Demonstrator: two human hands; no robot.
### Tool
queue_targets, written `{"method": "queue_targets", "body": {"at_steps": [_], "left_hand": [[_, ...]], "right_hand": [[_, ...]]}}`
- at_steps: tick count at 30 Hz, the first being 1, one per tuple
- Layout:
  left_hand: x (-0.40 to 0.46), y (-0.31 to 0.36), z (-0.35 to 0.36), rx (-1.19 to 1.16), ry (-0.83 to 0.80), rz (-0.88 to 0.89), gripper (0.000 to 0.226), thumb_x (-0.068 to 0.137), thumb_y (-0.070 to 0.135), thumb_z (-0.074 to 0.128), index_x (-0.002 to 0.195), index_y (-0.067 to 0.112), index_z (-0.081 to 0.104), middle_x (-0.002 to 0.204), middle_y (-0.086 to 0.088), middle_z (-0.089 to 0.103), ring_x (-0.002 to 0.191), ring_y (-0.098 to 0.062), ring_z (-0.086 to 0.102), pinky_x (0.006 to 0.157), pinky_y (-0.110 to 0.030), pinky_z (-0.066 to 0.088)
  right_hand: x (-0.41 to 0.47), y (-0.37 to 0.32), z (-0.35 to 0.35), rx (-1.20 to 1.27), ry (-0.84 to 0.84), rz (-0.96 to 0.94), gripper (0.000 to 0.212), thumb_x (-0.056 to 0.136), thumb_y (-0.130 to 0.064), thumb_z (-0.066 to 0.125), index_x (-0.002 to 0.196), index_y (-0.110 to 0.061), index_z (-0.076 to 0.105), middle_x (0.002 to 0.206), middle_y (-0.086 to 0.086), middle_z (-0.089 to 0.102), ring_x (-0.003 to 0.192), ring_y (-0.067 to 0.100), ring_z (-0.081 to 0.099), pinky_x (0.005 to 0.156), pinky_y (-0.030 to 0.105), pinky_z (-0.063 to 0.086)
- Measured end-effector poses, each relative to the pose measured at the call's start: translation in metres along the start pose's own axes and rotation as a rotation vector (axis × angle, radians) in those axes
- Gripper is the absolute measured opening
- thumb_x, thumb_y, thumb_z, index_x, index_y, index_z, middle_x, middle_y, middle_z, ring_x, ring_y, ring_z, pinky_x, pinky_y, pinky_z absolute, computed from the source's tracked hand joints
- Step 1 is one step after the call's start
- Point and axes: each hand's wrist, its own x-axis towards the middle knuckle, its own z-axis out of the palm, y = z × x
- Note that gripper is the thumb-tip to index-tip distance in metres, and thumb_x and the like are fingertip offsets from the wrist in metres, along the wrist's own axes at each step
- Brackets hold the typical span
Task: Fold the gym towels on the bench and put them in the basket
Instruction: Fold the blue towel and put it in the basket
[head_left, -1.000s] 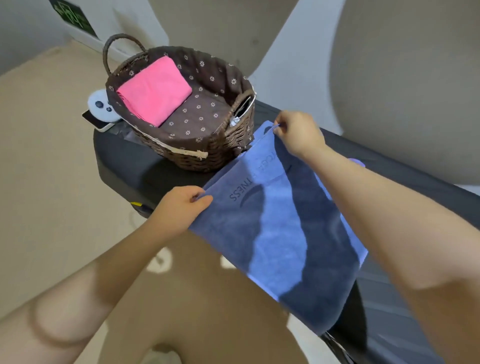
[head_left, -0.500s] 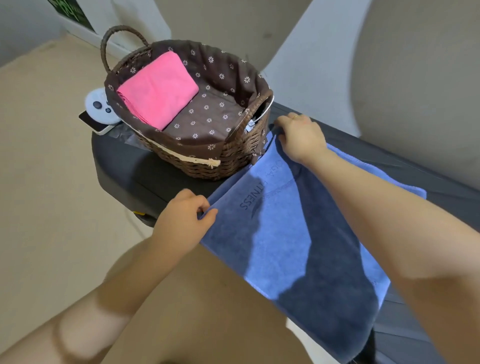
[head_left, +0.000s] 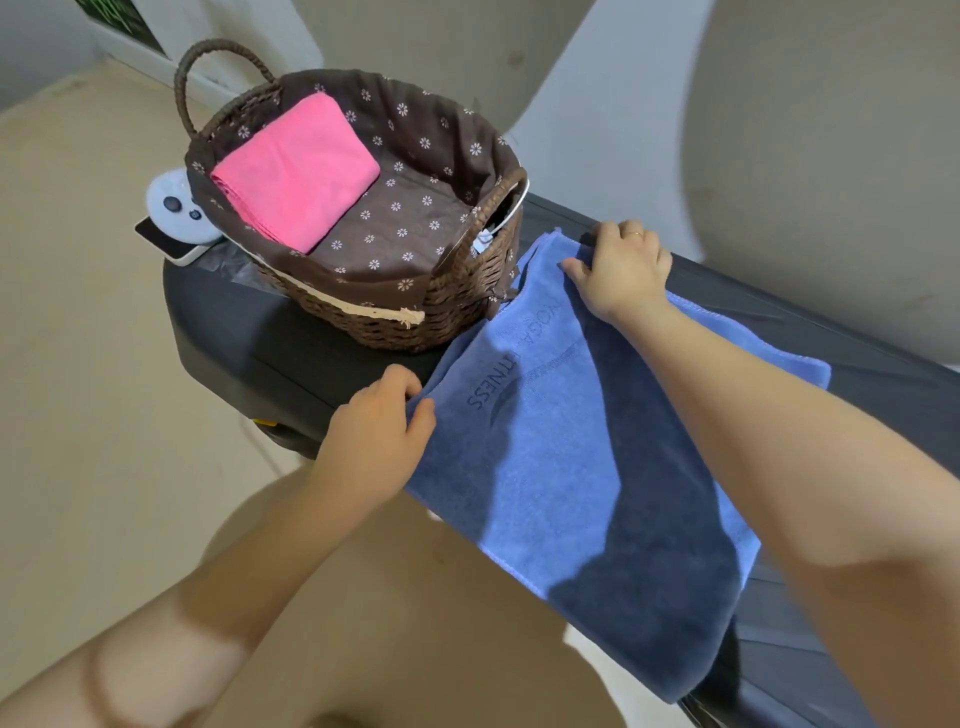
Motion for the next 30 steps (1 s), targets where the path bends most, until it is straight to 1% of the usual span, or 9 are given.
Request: {"method": "queue_targets", "body": {"at_steps": [2, 3, 6, 10, 14, 18, 22, 26, 30], "left_hand": [[0.001, 0.004, -0.003, -0.044, -0.027, -0.057, 0.022, 0.094, 0.025, 0.048, 0.11, 0.012, 0.041, 0.083, -0.009, 0.058, 0.076, -0.028, 0.058, 0.062, -0.033, 0.039], [0.002, 0.005, -0.003, -0.061, -0.023, -0.073, 0.025, 0.093, 0.027, 0.049, 0.113, 0.013, 0.039, 0.084, -0.009, 0.057, 0.075, -0.027, 0.057, 0.062, -0.034, 0.041], [0.003, 0.009, 0.0, -0.025, 0.017, -0.032, 0.023, 0.091, 0.029, 0.054, 0.1, 0.012, 0.04, 0.094, -0.008, 0.049, 0.076, -0.028, 0.052, 0.062, -0.037, 0.041], [-0.002, 0.014, 0.008, 0.127, 0.014, -0.001, 0.026, 0.09, 0.028, 0.057, 0.097, 0.004, 0.051, 0.109, -0.015, 0.044, 0.083, -0.037, 0.052, 0.069, -0.043, 0.042], [-0.003, 0.02, 0.006, 0.104, -0.006, -0.052, 0.022, 0.092, 0.025, 0.054, 0.097, 0.003, 0.054, 0.112, -0.018, 0.045, 0.089, -0.039, 0.052, 0.074, -0.042, 0.04], [-0.004, 0.024, 0.002, 0.01, 0.006, -0.083, 0.023, 0.096, 0.02, 0.045, 0.099, -0.001, 0.053, 0.111, -0.022, 0.051, 0.093, -0.039, 0.052, 0.076, -0.039, 0.037], [-0.004, 0.027, -0.004, -0.068, -0.03, -0.107, 0.02, 0.098, 0.019, 0.039, 0.088, 0.004, 0.047, 0.106, -0.023, 0.056, 0.094, -0.037, 0.054, 0.072, -0.036, 0.035], [-0.007, 0.045, -0.003, -0.106, -0.177, -0.129, 0.034, 0.099, 0.019, 0.037, 0.064, 0.018, 0.034, 0.098, -0.024, 0.056, 0.105, -0.04, 0.054, 0.077, -0.035, 0.039], [-0.01, 0.044, 0.009, -0.168, -0.203, -0.102, 0.037, 0.098, 0.018, 0.039, 0.062, 0.018, 0.028, 0.078, -0.012, 0.046, 0.1, -0.041, 0.053, 0.068, -0.029, 0.03]], "right_hand": [[-0.019, 0.018, -0.007, 0.016, 0.09, -0.009, 0.039, 0.096, -0.032, 0.04, 0.126, -0.006, 0.047, 0.138, 0.013, 0.041, 0.128, 0.032, 0.034, 0.111, 0.041, 0.017], [-0.03, 0.032, -0.011, 0.021, 0.126, 0.013, 0.037, 0.097, -0.029, 0.039, 0.125, -0.006, 0.048, 0.138, 0.014, 0.041, 0.129, 0.033, 0.034, 0.111, 0.041, 0.017], [-0.065, 0.076, -0.021, 0.071, 0.124, 0.173, 0.037, 0.095, -0.025, 0.042, 0.127, -0.007, 0.047, 0.139, 0.015, 0.04, 0.13, 0.035, 0.033, 0.111, 0.043, 0.019], [-0.109, 0.11, -0.032, 0.106, 0.128, 0.394, 0.045, 0.095, -0.026, 0.042, 0.136, -0.007, 0.038, 0.15, 0.016, 0.025, 0.138, 0.035, 0.022, 0.113, 0.046, 0.014], [-0.137, 0.11, -0.039, 0.141, 0.086, 0.541, 0.052, 0.095, -0.022, 0.046, 0.139, -0.001, 0.029, 0.142, 0.023, 0.031, 0.13, 0.04, 0.029, 0.106, 0.048, 0.028], [-0.15, 0.101, -0.043, 0.254, 0.046, 0.666, 0.043, 0.091, -0.014, 0.048, 0.128, -0.001, 0.031, 0.128, 0.023, 0.048, 0.118, 0.041, 0.045, 0.094, 0.049, 0.041], [-0.158, 0.101, -0.054, 0.241, -0.004, 0.64, 0.038, 0.089, -0.006, 0.048, 0.124, -0.003, 0.034, 0.123, 0.023, 0.052, 0.111, 0.043, 0.052, 0.082, 0.047, 0.046], [-0.158, 0.117, -0.076, 0.161, 0.145, 0.557, 0.033, 0.092, -0.002, 0.039, 0.124, -0.003, 0.037, 0.127, 0.023, 0.045, 0.114, 0.046, 0.048, 0.088, 0.047, 0.041], [-0.167, 0.13, -0.085, 0.289, 0.161, 0.52, 0.048, 0.093, -0.011, 0.049, 0.136, -0.002, 0.029, 0.135, 0.024, 0.04, 0.119, 0.04, 0.045, 0.092, 0.043, 0.039]]}}
